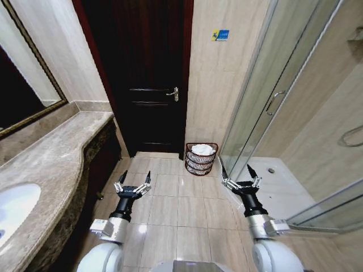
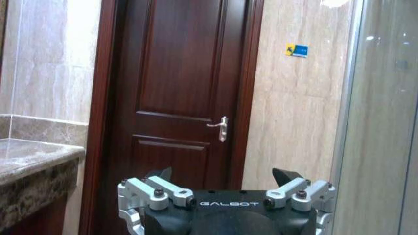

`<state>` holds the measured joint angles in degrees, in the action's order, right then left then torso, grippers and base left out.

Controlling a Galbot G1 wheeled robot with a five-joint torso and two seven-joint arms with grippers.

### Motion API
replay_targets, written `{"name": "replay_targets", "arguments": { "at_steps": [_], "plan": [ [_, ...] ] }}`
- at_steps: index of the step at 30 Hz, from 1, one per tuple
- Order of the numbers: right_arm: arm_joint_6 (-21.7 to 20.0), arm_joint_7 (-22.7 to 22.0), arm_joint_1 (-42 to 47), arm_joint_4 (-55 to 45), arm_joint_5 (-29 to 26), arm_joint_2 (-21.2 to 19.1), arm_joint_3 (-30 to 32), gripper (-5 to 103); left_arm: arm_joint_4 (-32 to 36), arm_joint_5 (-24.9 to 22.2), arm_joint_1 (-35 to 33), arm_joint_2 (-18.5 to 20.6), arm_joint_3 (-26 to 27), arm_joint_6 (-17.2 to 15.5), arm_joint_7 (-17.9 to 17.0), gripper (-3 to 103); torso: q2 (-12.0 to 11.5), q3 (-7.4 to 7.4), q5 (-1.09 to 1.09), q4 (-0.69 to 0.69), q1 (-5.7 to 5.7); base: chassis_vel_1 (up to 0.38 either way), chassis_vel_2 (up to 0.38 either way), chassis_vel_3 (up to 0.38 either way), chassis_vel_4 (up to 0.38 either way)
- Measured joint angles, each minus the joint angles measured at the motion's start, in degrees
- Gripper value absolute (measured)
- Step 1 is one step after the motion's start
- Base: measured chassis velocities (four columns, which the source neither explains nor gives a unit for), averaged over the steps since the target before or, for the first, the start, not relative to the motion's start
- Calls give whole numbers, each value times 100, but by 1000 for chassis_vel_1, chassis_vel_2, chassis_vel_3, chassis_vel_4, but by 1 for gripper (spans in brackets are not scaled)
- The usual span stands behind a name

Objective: Discard the used towel into the hamper.

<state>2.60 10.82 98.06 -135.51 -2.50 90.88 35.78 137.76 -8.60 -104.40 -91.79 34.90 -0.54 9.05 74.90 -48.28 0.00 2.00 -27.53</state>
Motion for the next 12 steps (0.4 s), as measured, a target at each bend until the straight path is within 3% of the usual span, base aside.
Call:
{"name": "replay_targets", "arguments": {
  "at_steps": [12],
  "plan": [
    [0, 0, 0, 0, 0, 0, 0, 100, 0, 0, 0, 0, 0, 0, 0, 100, 0, 0, 0, 0, 0, 0, 0, 0, 0]
  ]
}}
